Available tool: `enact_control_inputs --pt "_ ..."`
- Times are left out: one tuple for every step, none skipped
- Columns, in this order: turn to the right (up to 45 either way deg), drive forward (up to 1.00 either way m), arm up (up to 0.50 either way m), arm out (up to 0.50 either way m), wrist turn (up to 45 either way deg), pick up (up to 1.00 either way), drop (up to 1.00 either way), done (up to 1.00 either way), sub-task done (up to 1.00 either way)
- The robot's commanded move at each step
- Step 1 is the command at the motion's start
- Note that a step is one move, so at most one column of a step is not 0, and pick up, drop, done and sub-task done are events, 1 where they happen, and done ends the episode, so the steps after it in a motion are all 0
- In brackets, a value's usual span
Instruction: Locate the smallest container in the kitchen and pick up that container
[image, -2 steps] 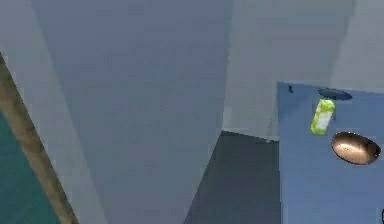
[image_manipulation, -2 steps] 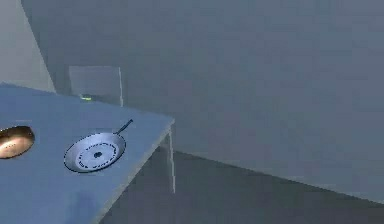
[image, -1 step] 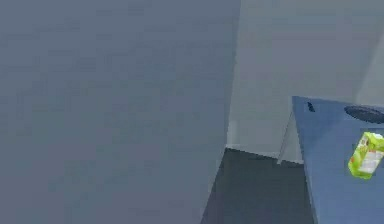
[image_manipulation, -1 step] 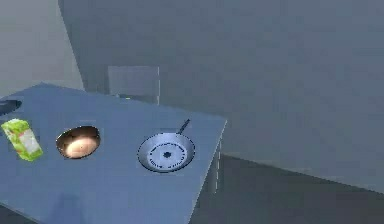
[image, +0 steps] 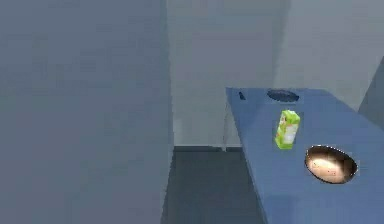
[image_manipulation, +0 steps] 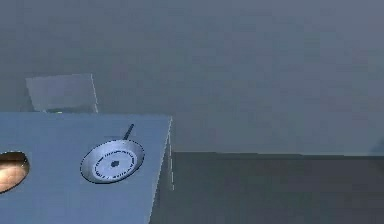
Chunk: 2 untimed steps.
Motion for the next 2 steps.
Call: enact_control_inputs --pt "0.0 0.95 0.00 0.00 0.0 0.00 0.00 0.00 0.00" --pt "12.0 0.00 0.00 0.00 0.0 0.00 0.00 0.00 0.00"
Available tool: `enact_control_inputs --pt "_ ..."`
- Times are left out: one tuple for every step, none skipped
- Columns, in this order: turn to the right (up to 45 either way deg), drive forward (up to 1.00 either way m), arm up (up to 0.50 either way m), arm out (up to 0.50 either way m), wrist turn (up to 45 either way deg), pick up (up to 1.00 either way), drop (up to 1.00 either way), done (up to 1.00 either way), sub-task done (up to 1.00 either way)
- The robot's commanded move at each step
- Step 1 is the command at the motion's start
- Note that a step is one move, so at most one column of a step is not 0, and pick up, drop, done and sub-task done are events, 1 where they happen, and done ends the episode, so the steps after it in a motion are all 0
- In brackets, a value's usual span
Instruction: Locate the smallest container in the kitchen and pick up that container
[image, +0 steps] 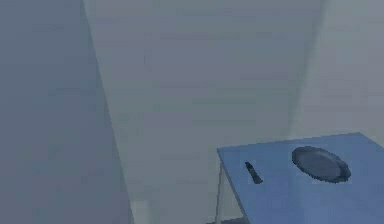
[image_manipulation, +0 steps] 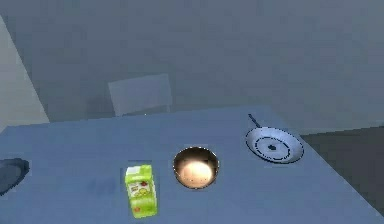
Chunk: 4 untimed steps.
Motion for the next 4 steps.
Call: enact_control_inputs --pt "0.0 0.00 0.50 0.00 0.0 0.00 0.00 0.00 0.00" --pt "0.0 0.00 0.38 0.00 0.0 0.00 0.00 0.00 0.00" --pt "0.0 0.00 0.00 0.22 0.0 0.00 0.00 0.00 0.00" --pt "0.0 0.00 0.00 0.00 45.0 0.00 0.00 0.00 0.00"
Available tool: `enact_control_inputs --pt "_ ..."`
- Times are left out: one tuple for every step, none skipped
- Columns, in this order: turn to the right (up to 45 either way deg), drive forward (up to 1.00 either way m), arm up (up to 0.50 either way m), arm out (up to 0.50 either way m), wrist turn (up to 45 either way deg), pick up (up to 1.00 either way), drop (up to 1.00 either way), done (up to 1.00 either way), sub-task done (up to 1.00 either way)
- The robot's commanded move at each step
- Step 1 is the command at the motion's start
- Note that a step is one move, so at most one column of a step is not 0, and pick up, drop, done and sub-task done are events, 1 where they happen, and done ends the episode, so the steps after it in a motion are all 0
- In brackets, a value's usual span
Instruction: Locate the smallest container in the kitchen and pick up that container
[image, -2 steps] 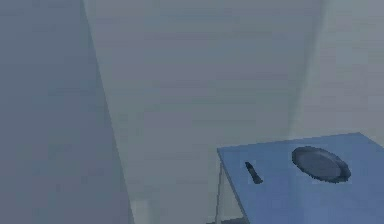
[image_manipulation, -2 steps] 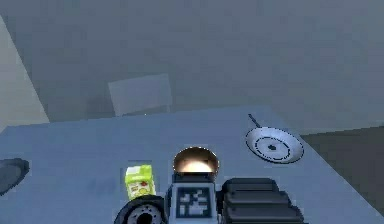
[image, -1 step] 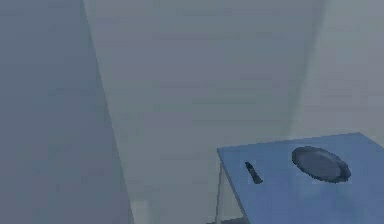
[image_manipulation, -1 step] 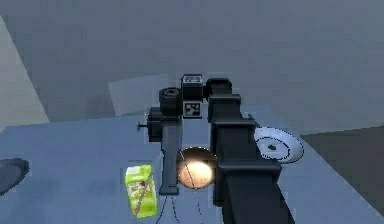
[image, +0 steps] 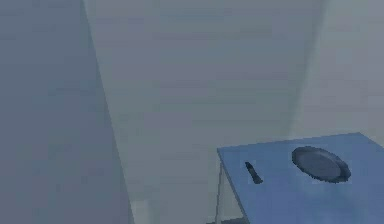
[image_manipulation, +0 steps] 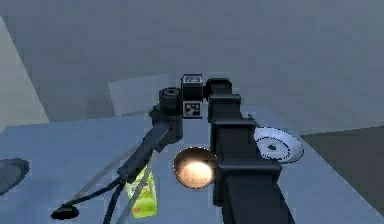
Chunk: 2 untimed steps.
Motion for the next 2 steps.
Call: enact_control_inputs --pt "0.0 0.00 0.00 0.00 45.0 0.00 0.00 0.00 0.00" --pt "0.0 0.00 0.00 0.00 45.0 0.00 0.00 0.00 0.00"
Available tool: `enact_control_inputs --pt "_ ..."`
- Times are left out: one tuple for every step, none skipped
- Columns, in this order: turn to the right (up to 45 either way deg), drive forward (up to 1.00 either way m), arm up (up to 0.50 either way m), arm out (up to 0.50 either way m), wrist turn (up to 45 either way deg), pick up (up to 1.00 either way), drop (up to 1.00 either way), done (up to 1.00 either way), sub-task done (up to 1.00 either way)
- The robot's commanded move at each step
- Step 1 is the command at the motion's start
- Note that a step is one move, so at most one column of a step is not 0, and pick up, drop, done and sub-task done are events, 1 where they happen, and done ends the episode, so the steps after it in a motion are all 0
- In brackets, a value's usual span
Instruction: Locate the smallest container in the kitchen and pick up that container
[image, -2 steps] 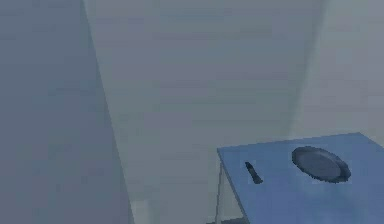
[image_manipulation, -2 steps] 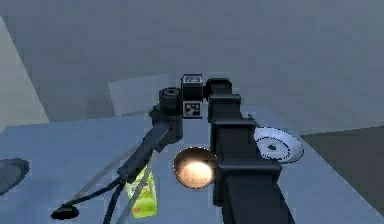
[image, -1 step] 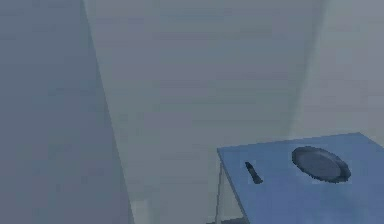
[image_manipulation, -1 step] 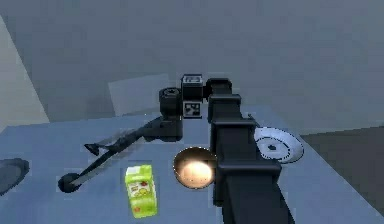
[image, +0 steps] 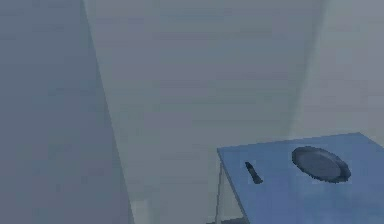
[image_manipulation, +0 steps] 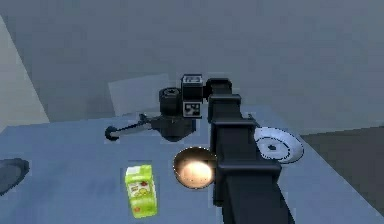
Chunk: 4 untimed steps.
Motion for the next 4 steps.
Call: enact_control_inputs --pt "0.0 0.00 0.00 0.00 45.0 0.00 0.00 0.00 0.00" --pt "0.0 0.00 0.00 0.00 9.0 0.00 0.00 0.00 0.00" --pt "0.0 0.00 -0.32 0.00 0.0 0.00 0.00 0.00 0.00" --pt "0.0 0.00 0.00 0.00 0.0 1.00 0.00 0.00 0.00"
